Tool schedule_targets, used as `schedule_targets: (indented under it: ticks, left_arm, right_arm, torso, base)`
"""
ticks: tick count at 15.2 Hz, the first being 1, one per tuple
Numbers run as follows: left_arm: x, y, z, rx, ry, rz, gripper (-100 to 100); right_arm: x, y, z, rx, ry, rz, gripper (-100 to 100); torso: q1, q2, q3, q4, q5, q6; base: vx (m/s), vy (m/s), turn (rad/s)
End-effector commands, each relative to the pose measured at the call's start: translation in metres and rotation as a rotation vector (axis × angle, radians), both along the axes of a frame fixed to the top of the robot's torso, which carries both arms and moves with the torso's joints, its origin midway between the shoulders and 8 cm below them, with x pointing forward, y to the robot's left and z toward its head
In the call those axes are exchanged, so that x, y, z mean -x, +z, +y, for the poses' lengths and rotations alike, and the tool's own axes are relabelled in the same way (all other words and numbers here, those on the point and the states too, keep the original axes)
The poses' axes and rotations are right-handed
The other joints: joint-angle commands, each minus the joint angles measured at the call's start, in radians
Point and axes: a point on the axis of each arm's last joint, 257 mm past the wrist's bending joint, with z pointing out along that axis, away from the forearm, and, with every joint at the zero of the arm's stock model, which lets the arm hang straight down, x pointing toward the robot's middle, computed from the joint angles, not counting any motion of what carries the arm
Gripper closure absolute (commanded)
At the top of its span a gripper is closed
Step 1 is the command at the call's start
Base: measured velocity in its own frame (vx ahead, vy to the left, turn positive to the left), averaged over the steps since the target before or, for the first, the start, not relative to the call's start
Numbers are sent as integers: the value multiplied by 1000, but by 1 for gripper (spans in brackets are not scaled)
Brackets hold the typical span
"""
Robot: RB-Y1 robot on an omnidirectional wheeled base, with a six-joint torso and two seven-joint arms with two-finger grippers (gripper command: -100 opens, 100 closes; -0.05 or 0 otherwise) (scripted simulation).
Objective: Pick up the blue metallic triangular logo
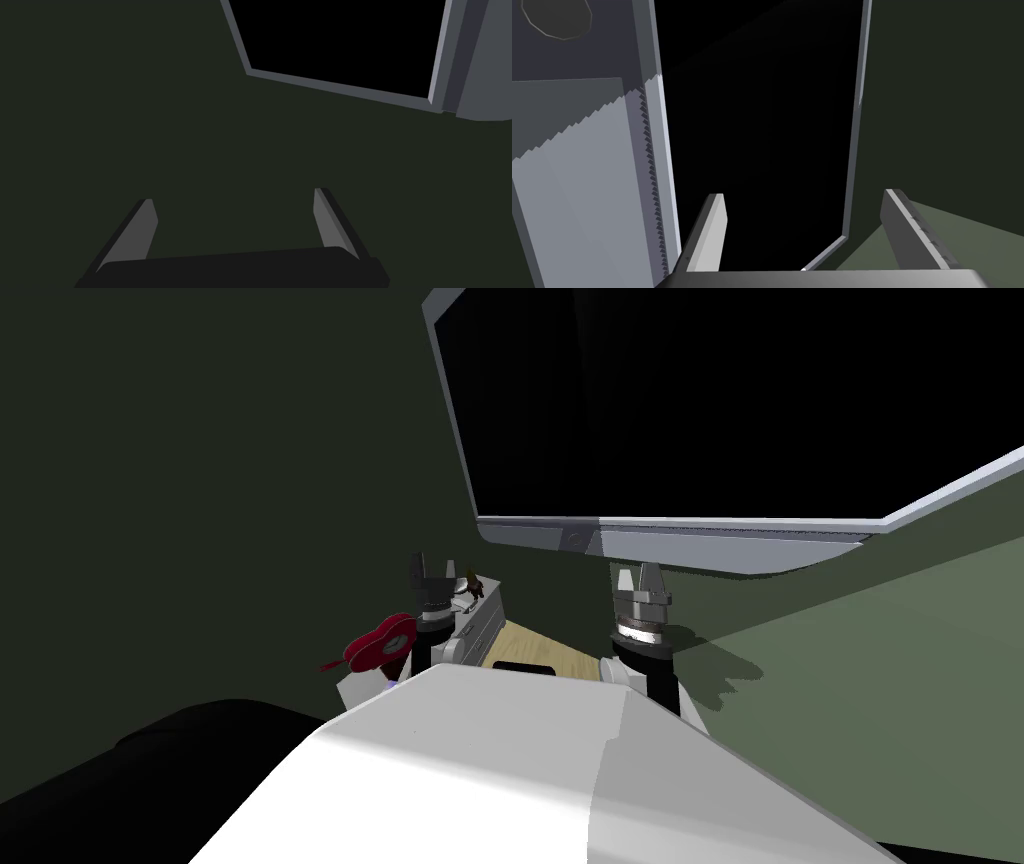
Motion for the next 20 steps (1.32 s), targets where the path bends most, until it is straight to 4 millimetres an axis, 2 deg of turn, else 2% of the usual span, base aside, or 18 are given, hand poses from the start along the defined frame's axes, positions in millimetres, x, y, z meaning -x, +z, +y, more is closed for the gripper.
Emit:
schedule_targets:
  ticks: [1,5,10,11,15,18,20]
  left_arm:
    - [-4,-4,-2,-14,-17,21,-100]
    - [-27,-29,-1,-18,-77,132,-100]
    - [-45,-49,3,2,-108,220,-100]
    - [-53,-60,6,17,-124,262,-100]
    - [-63,-74,9,37,-138,322,-100]
    - [-79,-98,17,82,-168,411,-100]
    - [-82,-104,18,85,-164,436,-100]
  right_arm:
    - [0,0,0,0,0,0,0]
    - [0,0,0,0,0,0,0]
    - [0,0,0,0,0,0,0]
    - [0,0,0,0,0,0,0]
    - [0,0,0,0,0,0,0]
    - [0,0,0,0,0,0,0]
    - [0,0,0,0,0,0,0]
  torso:
    - [0,0,0,0,0,0]
    - [1,-2,-1,0,0,0]
    - [1,-3,-2,-1,0,0]
    - [1,-3,-2,-1,0,0]
    - [0,-3,-2,-1,0,0]
    - [1,-3,-1,-1,0,0]
    - [1,-3,-2,-1,0,0]
  base:
    - [0,0,0]
    - [25,4,9]
    - [33,3,8]
    - [34,4,10]
    - [29,2,8]
    - [33,5,11]
    - [33,2,6]
